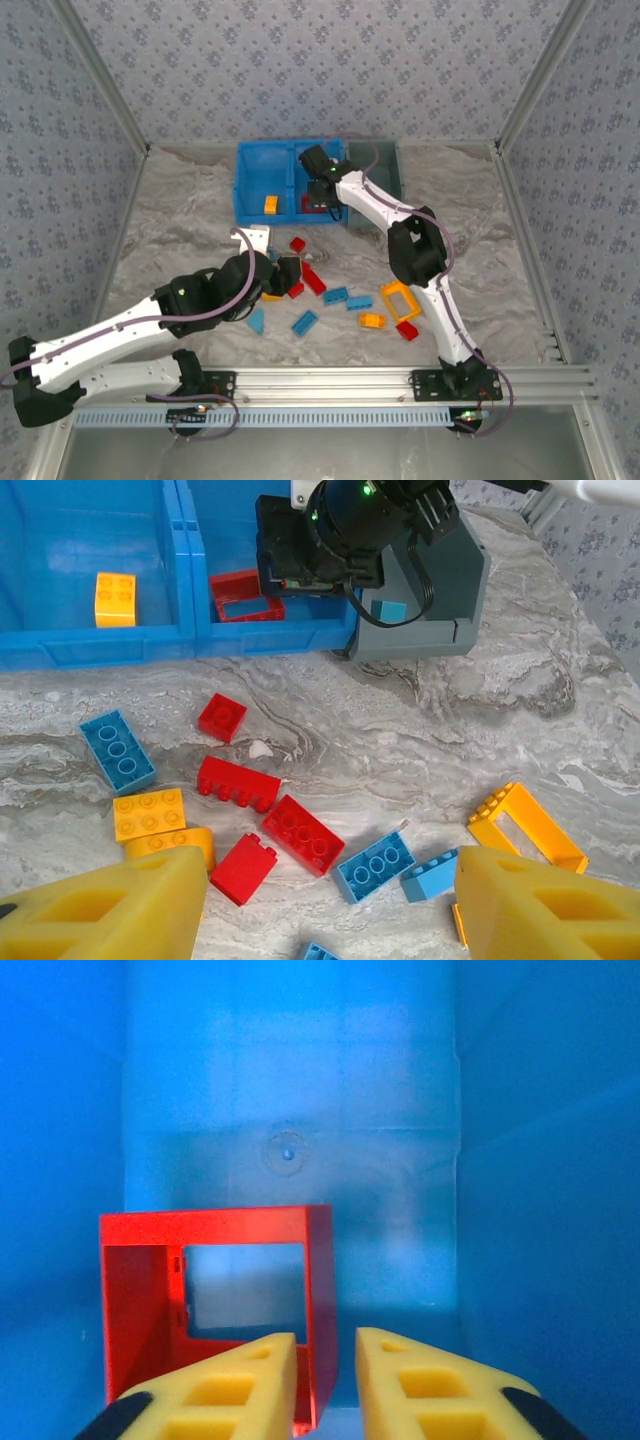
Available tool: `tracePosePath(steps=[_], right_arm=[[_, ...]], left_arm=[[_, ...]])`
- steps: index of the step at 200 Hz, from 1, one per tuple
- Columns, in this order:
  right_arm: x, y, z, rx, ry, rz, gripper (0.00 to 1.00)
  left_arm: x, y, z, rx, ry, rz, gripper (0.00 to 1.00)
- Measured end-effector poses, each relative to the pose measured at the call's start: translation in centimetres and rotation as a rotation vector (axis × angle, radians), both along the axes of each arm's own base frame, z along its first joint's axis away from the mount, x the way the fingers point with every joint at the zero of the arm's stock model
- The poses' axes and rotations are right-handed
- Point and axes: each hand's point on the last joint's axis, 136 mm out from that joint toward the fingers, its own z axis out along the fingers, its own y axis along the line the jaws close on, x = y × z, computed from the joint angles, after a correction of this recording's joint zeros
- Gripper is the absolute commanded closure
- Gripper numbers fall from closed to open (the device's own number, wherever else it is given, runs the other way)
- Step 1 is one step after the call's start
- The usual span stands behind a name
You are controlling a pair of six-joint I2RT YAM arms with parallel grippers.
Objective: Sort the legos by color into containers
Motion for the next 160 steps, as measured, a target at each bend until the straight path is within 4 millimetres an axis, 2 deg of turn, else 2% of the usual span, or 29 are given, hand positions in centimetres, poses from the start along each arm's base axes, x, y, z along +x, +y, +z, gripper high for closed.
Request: tracePosePath(steps=[23, 36, 50, 65, 83, 92, 105, 114, 127, 133, 146, 160], right_arm=[[-0.2, 0.0, 0.9, -0.004, -0.008, 0.013, 0.68], [-0.3, 0.0, 2.4, 0.0, -0.031, 0.023, 0.68], [-0.9, -0.3, 5.1, 0.006, -0.073, 0.031, 0.68], [-2.3, -0.8, 9.3, 0.023, -0.144, 0.048, 0.66], [-5.5, -1.5, 15.0, 0.07, -0.255, 0.077, 0.63], [-7.9, -1.9, 18.1, 0.105, -0.325, 0.096, 0.61], [-11.6, -2.6, 21.2, 0.155, -0.404, 0.135, 0.59], [-14.3, -2.9, 22.6, 0.19, -0.45, 0.168, 0.56], [-17.9, -3.2, 23.2, 0.231, -0.485, 0.221, 0.5], [-19.6, -3.4, 22.7, 0.244, -0.487, 0.248, 0.47], [-23.1, -3.9, 20.2, 0.253, -0.457, 0.312, 0.41], [-26.5, -4.0, 16.4, 0.251, -0.385, 0.386, 0.36]], left_arm=[[0.0, 0.4, -0.2, 0.022, 0.016, 0.022, 0.33], [0.0, 0.7, -0.6, 0.041, 0.035, 0.033, 0.33], [-0.2, 1.4, -1.2, 0.067, 0.057, 0.053, 0.33], [-0.4, 2.3, -1.8, 0.093, 0.085, 0.077, 0.33], [-0.5, 3.6, -2.6, 0.117, 0.133, 0.115, 0.33], [-0.5, 4.3, -3.1, 0.129, 0.161, 0.135, 0.33], [-0.5, 5.1, -3.7, 0.137, 0.198, 0.155, 0.34], [-0.6, 5.5, -4.1, 0.135, 0.221, 0.166, 0.34], [-0.6, 6.1, -4.7, 0.128, 0.255, 0.177, 0.34], [-0.7, 6.3, -5.2, 0.13, 0.274, 0.18, 0.34], [-0.8, 6.7, -6.7, 0.138, 0.323, 0.186, 0.32], [-1.0, 7.0, -8.4, 0.156, 0.381, 0.189, 0.29]])
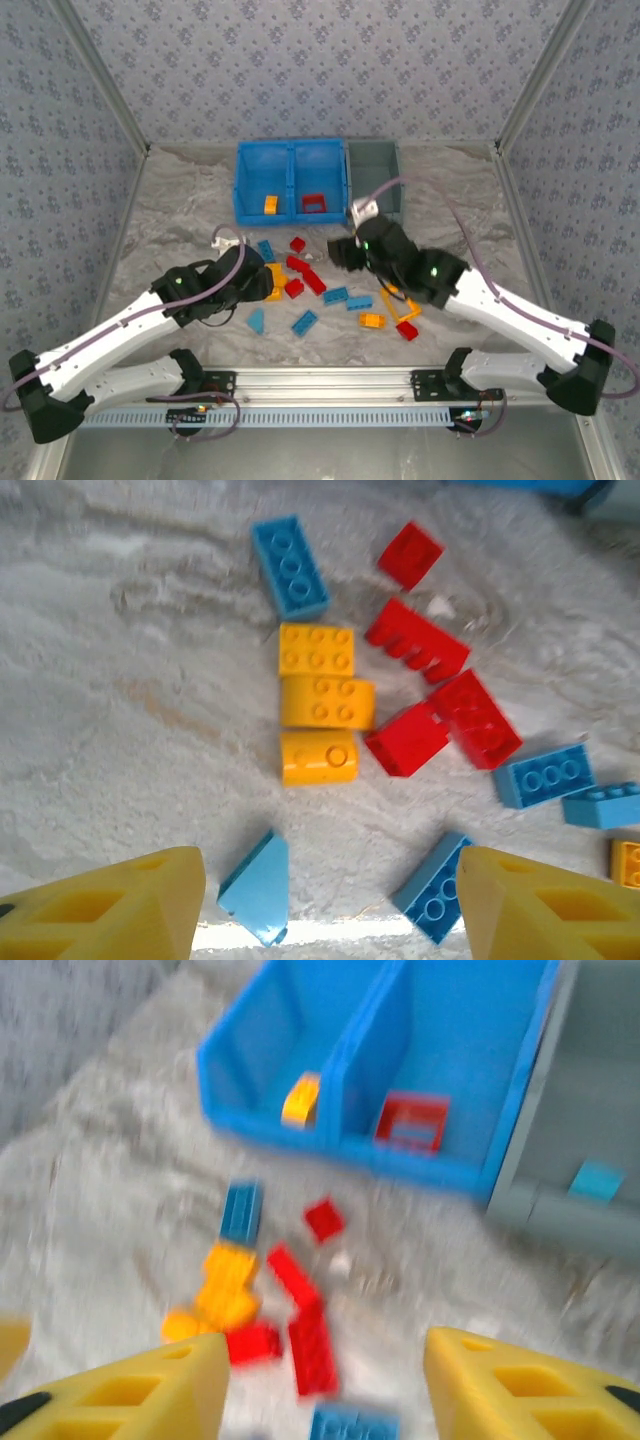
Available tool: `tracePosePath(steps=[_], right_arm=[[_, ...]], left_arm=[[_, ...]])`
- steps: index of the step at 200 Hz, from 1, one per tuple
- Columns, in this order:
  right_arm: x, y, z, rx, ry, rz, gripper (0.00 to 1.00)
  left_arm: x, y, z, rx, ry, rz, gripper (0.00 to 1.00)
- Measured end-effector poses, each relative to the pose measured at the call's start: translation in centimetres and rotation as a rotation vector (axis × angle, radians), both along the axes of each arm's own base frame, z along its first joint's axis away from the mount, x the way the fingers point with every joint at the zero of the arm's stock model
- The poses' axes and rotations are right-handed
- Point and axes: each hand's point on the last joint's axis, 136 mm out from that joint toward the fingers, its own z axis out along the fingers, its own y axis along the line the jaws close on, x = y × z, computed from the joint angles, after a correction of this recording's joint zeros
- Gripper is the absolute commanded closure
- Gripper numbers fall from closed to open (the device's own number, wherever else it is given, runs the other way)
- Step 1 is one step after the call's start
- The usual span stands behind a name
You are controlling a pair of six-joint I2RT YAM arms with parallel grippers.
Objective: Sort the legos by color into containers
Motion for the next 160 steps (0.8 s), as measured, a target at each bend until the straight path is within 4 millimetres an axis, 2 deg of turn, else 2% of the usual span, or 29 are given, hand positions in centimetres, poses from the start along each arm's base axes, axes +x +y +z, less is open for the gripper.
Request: tracePosePath(steps=[27, 41, 51, 83, 118, 160], right_arm=[[-6.1, -0.1, -7.2, -0.073, 0.119, 0.135, 0.32], [-8.3, -0.2, -9.5, -0.104, 0.16, 0.179, 0.32], [-9.1, -0.3, -10.4, -0.116, 0.178, 0.189, 0.32], [-9.0, 0.1, -11.0, -0.115, 0.189, 0.161, 0.32], [-8.5, 1.6, -12.5, -0.162, 0.21, 0.156, 0.33], [-8.2, 2.6, -12.6, -0.156, 0.213, 0.154, 0.32]], left_arm=[[0.1, 0.1, -3.7, 0.018, 0.133, -0.004, 0.26], [0.3, -0.1, -5.6, 0.032, 0.197, -0.016, 0.24], [0.4, -0.2, -6.8, 0.047, 0.238, -0.026, 0.24], [0.8, -1.3, -9.2, 0.081, 0.306, -0.091, 0.23], [2.1, -1.8, -11.2, 0.094, 0.337, -0.109, 0.24], [2.7, -2.0, -13.8, 0.147, 0.399, -0.121, 0.27]])
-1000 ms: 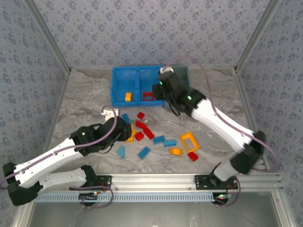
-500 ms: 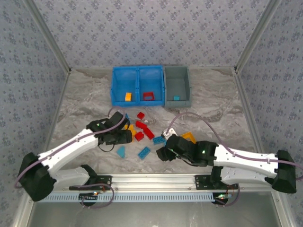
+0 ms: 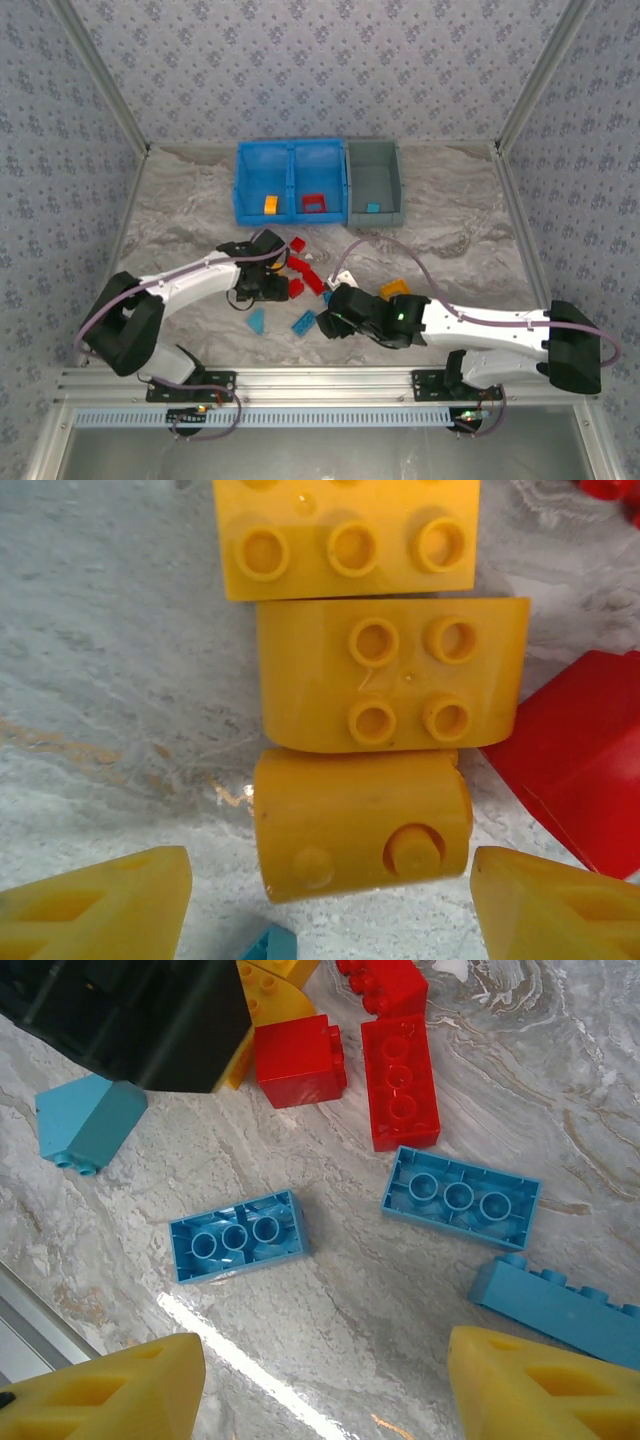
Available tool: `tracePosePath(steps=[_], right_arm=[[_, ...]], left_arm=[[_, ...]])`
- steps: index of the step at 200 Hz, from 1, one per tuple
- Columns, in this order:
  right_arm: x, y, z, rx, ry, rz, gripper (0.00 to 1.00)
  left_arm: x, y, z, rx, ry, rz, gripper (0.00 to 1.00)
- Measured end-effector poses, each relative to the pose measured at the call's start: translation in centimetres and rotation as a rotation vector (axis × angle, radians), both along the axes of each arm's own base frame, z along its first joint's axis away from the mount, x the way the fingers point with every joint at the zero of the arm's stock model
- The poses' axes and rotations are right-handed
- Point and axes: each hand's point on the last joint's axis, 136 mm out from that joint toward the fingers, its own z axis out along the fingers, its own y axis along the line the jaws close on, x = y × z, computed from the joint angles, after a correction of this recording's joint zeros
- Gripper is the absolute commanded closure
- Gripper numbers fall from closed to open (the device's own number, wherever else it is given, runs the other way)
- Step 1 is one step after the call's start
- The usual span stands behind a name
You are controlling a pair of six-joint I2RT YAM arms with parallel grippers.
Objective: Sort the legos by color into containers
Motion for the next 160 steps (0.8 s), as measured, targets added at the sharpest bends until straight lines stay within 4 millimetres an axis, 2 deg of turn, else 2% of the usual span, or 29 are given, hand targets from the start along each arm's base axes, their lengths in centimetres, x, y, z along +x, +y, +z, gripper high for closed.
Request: tracePosePath(steps=[36, 64, 76, 98, 110, 139, 160], right_arm=[[0.1, 0.3, 0.3, 0.02, -0.003, -0.004, 0.33], [0.1, 0.4, 0.4, 0.026, -0.003, -0.007, 0.32], [0.1, 0.4, 0.4, 0.027, -0.003, -0.008, 0.33], [0.2, 0.4, 0.4, 0.03, -0.002, -0.01, 0.33], [0.2, 0.4, 0.4, 0.031, -0.003, -0.01, 0.33], [0.2, 0.4, 0.7, 0.038, -0.007, -0.012, 0.33], [0.7, 0.4, 1.7, 0.048, -0.023, -0.026, 0.33]], left_arm=[[0.4, -0.6, 0.0, -0.028, -0.012, -0.004, 0.27], [0.7, -1.0, -0.4, -0.042, -0.02, -0.006, 0.31], [0.9, -1.2, -1.0, -0.038, -0.015, -0.003, 0.35], [1.0, -0.8, -1.7, -0.002, -0.013, 0.0, 0.5], [1.0, -0.8, -1.6, 0.006, -0.022, 0.0, 0.55], [0.7, -0.6, -1.1, 0.054, -0.05, -0.019, 0.58], [1.0, -0.5, 1.2, 0.068, -0.089, -0.025, 0.58]])
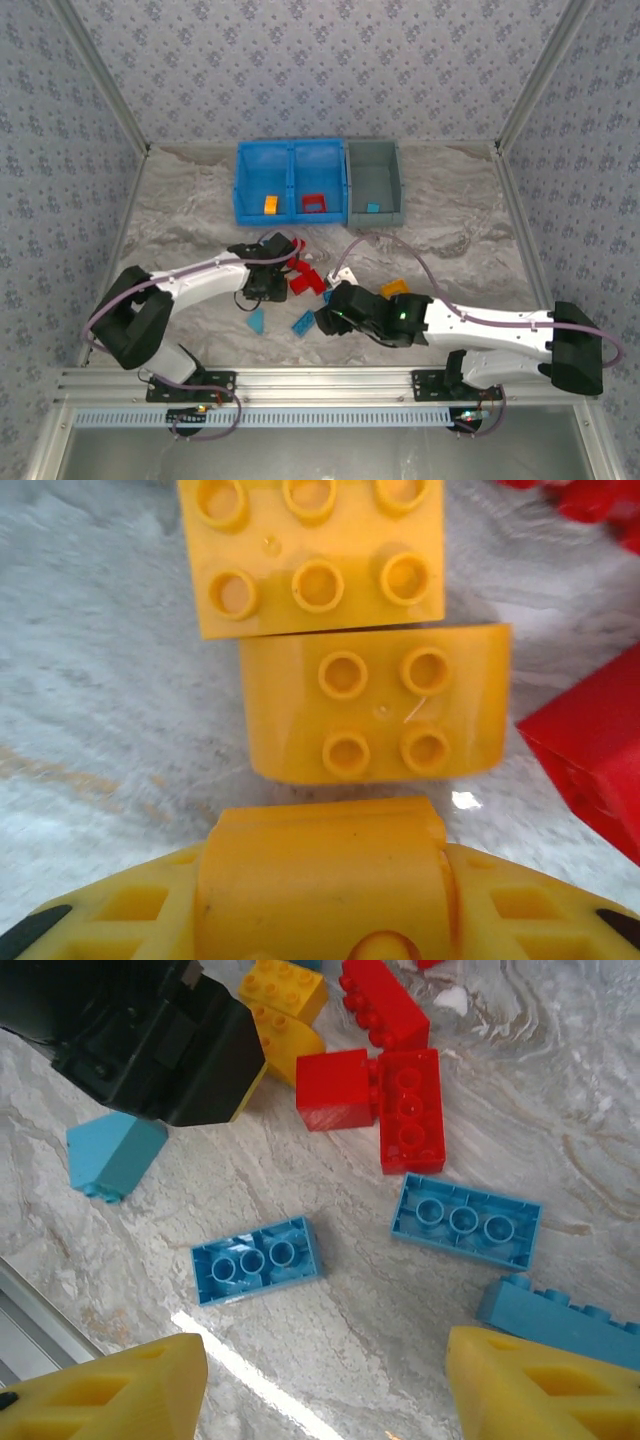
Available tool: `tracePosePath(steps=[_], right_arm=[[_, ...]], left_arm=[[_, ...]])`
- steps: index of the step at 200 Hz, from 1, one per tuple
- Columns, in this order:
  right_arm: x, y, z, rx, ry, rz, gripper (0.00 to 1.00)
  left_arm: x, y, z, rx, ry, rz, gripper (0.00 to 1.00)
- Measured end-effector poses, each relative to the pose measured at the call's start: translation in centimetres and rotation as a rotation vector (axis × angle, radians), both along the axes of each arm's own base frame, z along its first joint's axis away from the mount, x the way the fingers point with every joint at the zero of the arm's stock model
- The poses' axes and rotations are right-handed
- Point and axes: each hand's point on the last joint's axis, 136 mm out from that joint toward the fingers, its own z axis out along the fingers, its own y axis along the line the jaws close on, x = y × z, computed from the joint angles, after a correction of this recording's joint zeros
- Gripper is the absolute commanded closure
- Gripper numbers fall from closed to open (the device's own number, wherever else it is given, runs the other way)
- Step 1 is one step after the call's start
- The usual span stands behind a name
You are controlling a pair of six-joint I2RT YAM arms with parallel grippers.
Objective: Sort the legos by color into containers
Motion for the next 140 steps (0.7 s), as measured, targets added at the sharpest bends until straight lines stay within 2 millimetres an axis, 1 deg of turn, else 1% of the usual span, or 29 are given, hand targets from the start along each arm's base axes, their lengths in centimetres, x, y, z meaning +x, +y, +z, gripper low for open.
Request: tracePosePath(steps=[11, 18, 38, 47, 59, 66, 78, 97, 123, 140], right_arm=[[0.7, 0.1, 1.0, 0.016, -0.018, -0.02, 0.33], [1.5, 0.0, 1.8, 0.029, -0.033, -0.041, 0.33], [4.3, -0.4, 4.3, 0.072, -0.086, -0.119, 0.33], [5.7, -0.5, 5.6, 0.089, -0.115, -0.158, 0.33], [7.5, -0.5, 7.1, 0.103, -0.154, -0.199, 0.33], [8.5, -0.3, 7.8, 0.108, -0.176, -0.218, 0.33], [10.0, 0.2, 8.5, 0.112, -0.203, -0.24, 0.33], [11.9, 1.1, 8.7, 0.104, -0.227, -0.26, 0.34], [13.1, 2.0, 8.3, 0.094, -0.231, -0.265, 0.34], [13.3, 2.4, 8.1, 0.092, -0.23, -0.265, 0.34]], left_arm=[[0.9, -0.2, 2.1, -0.018, -0.037, 0.004, 0.58], [1.8, -0.4, 3.7, -0.033, -0.067, 0.008, 0.58], [5.6, -0.7, 8.0, -0.071, -0.162, 0.031, 0.58], [7.3, -0.6, 9.4, -0.073, -0.196, 0.043, 0.58], [9.6, -0.4, 10.6, -0.062, -0.228, 0.056, 0.58], [10.9, -0.2, 10.8, -0.049, -0.24, 0.064, 0.58], [13.2, 0.2, 10.6, -0.014, -0.248, 0.077, 0.58], [16.4, 1.1, 9.0, 0.042, -0.229, 0.1, 0.59], [20.0, 2.6, 6.8, 0.095, -0.199, 0.134, 0.59], [21.8, 3.5, 6.2, 0.118, -0.19, 0.152, 0.57]])
